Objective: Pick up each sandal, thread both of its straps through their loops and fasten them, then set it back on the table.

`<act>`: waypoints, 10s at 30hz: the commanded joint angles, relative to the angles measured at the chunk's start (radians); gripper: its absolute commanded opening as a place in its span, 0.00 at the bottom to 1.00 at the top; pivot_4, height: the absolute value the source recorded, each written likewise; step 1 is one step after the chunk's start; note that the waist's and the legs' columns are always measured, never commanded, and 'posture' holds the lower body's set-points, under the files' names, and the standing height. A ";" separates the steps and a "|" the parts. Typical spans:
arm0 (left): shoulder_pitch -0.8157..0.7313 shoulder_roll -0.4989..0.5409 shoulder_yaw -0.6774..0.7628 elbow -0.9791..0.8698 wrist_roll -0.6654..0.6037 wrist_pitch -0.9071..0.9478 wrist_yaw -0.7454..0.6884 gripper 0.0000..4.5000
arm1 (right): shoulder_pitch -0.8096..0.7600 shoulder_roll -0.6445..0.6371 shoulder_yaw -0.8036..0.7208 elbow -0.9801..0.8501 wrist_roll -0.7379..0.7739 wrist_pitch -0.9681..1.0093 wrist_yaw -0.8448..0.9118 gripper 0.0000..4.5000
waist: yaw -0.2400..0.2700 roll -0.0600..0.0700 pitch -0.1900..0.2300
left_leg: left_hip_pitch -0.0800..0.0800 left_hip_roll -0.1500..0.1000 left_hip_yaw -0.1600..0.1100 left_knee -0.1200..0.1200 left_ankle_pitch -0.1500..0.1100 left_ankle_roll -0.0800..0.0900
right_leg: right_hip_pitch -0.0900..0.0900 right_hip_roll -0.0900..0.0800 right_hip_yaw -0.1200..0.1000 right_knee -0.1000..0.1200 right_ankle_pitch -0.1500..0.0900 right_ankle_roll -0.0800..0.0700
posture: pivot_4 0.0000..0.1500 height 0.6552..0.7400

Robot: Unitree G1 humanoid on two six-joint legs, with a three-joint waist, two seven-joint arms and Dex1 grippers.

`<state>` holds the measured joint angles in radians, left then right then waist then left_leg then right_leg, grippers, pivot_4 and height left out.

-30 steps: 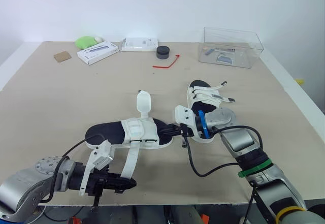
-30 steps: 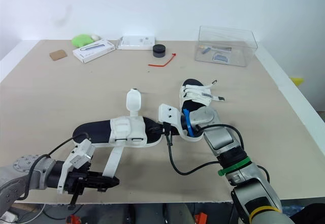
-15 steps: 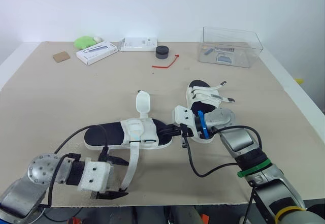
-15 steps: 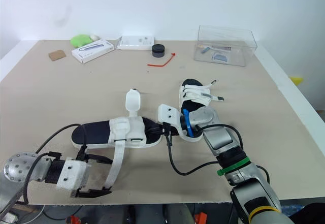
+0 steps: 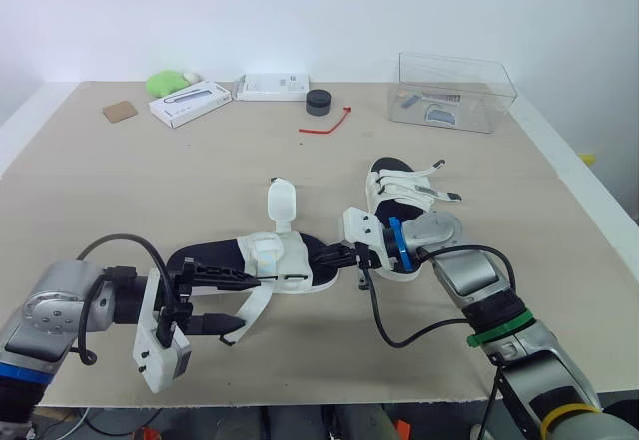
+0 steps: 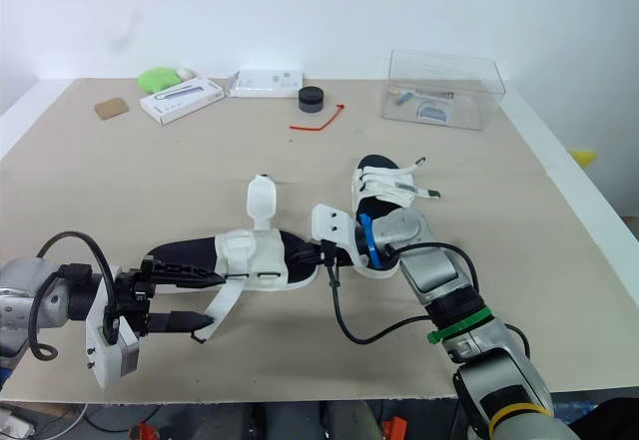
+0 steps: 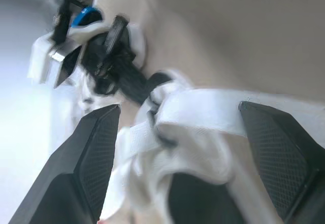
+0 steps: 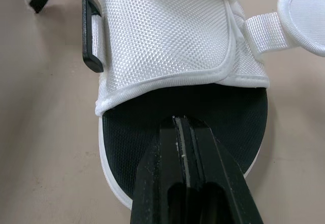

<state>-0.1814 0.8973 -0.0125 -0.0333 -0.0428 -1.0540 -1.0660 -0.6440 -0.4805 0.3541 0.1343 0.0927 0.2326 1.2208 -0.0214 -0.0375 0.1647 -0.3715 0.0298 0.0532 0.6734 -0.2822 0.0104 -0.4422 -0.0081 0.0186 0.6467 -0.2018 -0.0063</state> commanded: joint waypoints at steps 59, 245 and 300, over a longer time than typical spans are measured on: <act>-0.050 0.086 -0.286 -0.247 -0.401 0.550 0.073 0.01 | 0.000 -0.022 0.014 -0.002 -0.016 -0.004 0.009 0.00 | 0.000 0.000 0.000 | 0.000 -0.001 0.000 0.001 0.000 -0.001 | 0.001 0.005 0.002 0.002 -0.001 0.004 | 1.00 1.00; -0.948 -0.506 0.430 1.096 -0.660 2.255 0.301 0.51 | 0.010 0.008 0.001 -0.053 -0.019 -0.001 -0.047 0.00 | -0.005 -0.002 -0.001 | -0.004 -0.006 -0.006 0.004 0.003 -0.006 | 0.000 0.002 0.001 0.002 0.002 0.006 | 1.00 1.00; -1.078 -0.597 0.502 1.307 -0.542 2.017 0.410 0.12 | 0.038 -0.022 -0.001 -0.096 -0.023 0.007 -0.063 0.00 | -0.003 -0.002 -0.001 | -0.005 -0.009 -0.006 0.004 0.003 -0.007 | 0.000 0.000 0.001 0.003 0.003 0.007 | 1.00 1.00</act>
<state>-1.2348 0.2916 0.4672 1.2721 -0.5773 0.9778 -0.6604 -0.6067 -0.4873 0.3541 0.0630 0.0726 0.2439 1.1537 -0.0246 -0.0398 0.1641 -0.3761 0.0210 0.0475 0.6778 -0.2793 0.0037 -0.4424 -0.0081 0.0195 0.6494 -0.1990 0.0004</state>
